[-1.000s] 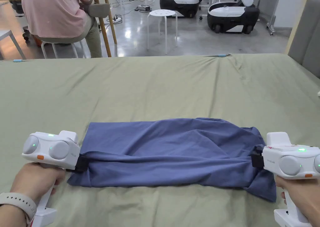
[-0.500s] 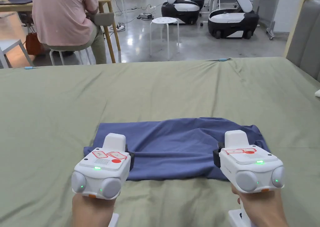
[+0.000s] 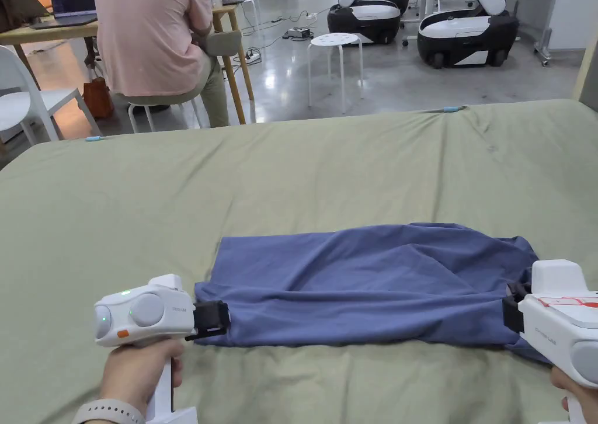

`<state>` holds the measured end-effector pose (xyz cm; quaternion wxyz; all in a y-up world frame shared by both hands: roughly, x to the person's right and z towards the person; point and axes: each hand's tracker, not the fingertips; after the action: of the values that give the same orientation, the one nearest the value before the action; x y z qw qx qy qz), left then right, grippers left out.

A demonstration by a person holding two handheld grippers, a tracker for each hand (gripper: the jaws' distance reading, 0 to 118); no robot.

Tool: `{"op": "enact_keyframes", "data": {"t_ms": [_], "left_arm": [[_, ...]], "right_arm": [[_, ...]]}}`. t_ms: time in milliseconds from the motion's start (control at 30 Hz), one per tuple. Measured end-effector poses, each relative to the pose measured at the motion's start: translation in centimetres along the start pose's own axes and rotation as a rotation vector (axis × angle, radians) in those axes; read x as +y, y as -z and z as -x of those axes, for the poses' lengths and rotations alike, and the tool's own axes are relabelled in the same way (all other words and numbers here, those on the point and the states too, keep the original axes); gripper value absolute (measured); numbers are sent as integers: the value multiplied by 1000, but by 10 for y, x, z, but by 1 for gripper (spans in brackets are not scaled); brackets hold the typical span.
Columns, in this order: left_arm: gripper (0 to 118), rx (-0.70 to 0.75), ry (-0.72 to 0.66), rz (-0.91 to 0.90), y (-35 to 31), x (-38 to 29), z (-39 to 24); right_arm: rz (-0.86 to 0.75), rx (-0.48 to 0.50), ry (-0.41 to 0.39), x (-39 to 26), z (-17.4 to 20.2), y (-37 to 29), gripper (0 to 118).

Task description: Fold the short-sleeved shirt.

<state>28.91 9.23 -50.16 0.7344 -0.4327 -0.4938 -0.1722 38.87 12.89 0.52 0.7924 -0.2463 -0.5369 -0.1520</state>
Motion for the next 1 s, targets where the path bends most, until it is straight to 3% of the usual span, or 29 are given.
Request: {"op": "enact_keyframes", "data": {"t_ms": [167,233,267,300,333,367,400,433,467,500,533,567,667,733,767,800,833,867,900,933,1000], "left_arm": [[102,114,83,67,33,-10,-17],[78,134,115,74,27,-5,-25],[58,136,143,68,22,-2,-28],[23,149,174,48,17,-1,-30],[3,160,188,10,12,3,-32],[3,174,201,-17,7,3,-32],[3,78,176,-32,2,4,-31],[3,116,147,-25,0,5,-32],[3,120,175,-42,-10,1,-41],[3,125,193,-56,-14,0,-43],[3,121,186,-58,-17,-1,-42],[3,111,180,-62,-19,-1,-43],[3,109,173,-62,-21,-5,-43],[3,108,168,-56,-19,-7,-42],[3,104,159,-59,-21,-10,-41],[3,97,152,-62,-23,-13,-41],[3,95,156,-61,-27,-15,-42],[3,85,162,-57,-27,-13,-42],[3,80,165,-58,-32,-15,-43],[3,79,170,-64,-38,-16,-43],[3,59,165,-76,-49,-15,-41]], "right_arm": [[45,-71,10,-6,-38,-1,0],[73,-87,37,-8,-56,0,0],[112,-88,61,-8,-64,0,0],[145,-82,76,-8,-70,3,0],[179,-64,95,-9,-74,7,2],[184,-32,103,-11,-77,12,8],[178,4,105,-13,-78,16,13],[160,24,105,-16,-76,19,21],[164,9,107,-19,-73,23,52],[172,13,117,-21,-70,28,96],[187,49,144,-26,-66,33,114],[204,86,159,-30,-62,39,118],[280,43,116,-38,-48,62,109],[297,38,108,-43,-44,73,75],[290,16,107,-43,-43,74,70],[286,26,101,-39,-43,71,54],[276,44,105,-34,-44,66,24],[266,132,138,-29,-46,61,8],[260,137,150,-24,-45,56,8],[263,80,103,-16,-42,48,8],[241,88,53,-7,-42,37,8]]}}
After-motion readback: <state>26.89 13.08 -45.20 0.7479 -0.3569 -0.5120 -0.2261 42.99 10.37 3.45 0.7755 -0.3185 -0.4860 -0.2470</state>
